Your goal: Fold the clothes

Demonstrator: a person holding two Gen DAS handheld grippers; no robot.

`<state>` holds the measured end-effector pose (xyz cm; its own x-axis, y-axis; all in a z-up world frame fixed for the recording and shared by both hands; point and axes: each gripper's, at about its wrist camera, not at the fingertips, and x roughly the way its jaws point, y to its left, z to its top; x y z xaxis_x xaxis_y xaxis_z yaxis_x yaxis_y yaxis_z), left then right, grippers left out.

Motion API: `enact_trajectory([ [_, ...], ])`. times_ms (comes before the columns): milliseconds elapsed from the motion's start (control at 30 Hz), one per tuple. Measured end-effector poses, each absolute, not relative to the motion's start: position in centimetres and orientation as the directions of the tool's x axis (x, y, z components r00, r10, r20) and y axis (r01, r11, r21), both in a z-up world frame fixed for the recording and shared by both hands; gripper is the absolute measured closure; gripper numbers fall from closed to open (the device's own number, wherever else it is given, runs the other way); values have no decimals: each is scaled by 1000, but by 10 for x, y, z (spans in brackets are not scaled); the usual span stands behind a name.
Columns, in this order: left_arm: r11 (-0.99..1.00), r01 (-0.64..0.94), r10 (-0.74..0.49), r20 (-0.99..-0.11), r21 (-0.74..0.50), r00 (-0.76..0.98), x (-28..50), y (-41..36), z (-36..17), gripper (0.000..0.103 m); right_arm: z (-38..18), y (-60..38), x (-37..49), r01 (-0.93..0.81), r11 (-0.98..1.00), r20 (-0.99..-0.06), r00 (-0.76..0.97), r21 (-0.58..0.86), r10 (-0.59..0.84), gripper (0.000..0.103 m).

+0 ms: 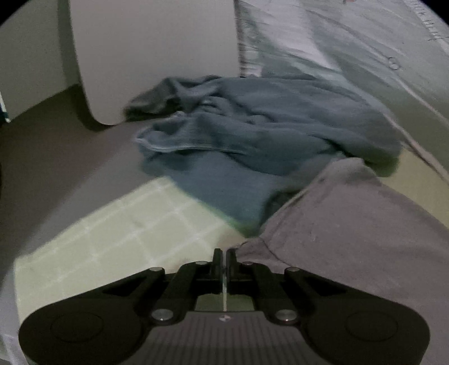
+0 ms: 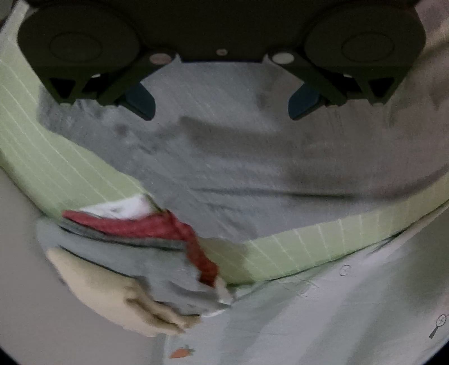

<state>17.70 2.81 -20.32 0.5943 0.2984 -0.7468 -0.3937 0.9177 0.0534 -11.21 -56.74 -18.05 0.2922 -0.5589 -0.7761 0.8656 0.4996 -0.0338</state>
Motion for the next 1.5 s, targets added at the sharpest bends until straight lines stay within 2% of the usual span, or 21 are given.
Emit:
enact_trajectory([
  [67, 915, -399, 308, -749, 64, 587, 181, 33, -203, 98, -183, -576, -98, 859, 512, -780, 298, -33, -550, 1],
  [200, 905, -425, 286, -755, 12, 590, 183, 37, -197, 86, -184, -590, -83, 851, 525, -785, 320, -8, -531, 1],
  [267, 901, -432, 262, -751, -34, 606, 176, 35, -191, 62, -183, -594, -83, 848, 529, -783, 332, 5, -526, 1],
  [400, 920, -379, 191, -736, -96, 649, 153, 18, -176, 46, -178, -595, -101, 853, 520, -770, 356, 37, -529, 1],
  [467, 935, -333, 139, -739, -121, 659, 136, 3, -171, 29, -174, -593, -122, 862, 501, -760, 371, 69, -533, 1],
  [500, 943, -304, 106, -744, -135, 660, 126, -5, -170, 26, -173, -591, -134, 867, 491, -755, 377, 84, -537, 1],
  [667, 985, -113, -33, -787, -130, 617, 74, -54, -174, 23, -170, -581, -203, 900, 424, -748, 352, 104, -563, 0],
  [867, 993, 60, -121, -838, -105, 533, 15, -96, -190, 22, -177, -572, -284, 937, 317, -769, 310, 147, -559, 0],
  [967, 990, 122, -118, -849, -64, 516, -6, -110, -197, 14, -182, -571, -317, 941, 262, -778, 328, 217, -536, 0],
  [1100, 986, 163, -101, -853, -19, 513, -19, -122, -201, 10, -190, -567, -350, 918, 201, -771, 396, 341, -499, 1],
  [1267, 984, 176, -79, -850, 17, 520, -30, -133, -206, 4, -199, -562, -374, 845, 157, -726, 523, 512, -447, 6],
  [1400, 987, 160, -71, -846, 17, 528, -41, -139, -207, 0, -207, -567, -380, 770, 126, -681, 617, 625, -394, 22],
  [1500, 990, 139, -60, -843, 18, 535, -47, -143, -207, 0, -215, -571, -385, 700, 68, -635, 680, 711, -366, 26],
])
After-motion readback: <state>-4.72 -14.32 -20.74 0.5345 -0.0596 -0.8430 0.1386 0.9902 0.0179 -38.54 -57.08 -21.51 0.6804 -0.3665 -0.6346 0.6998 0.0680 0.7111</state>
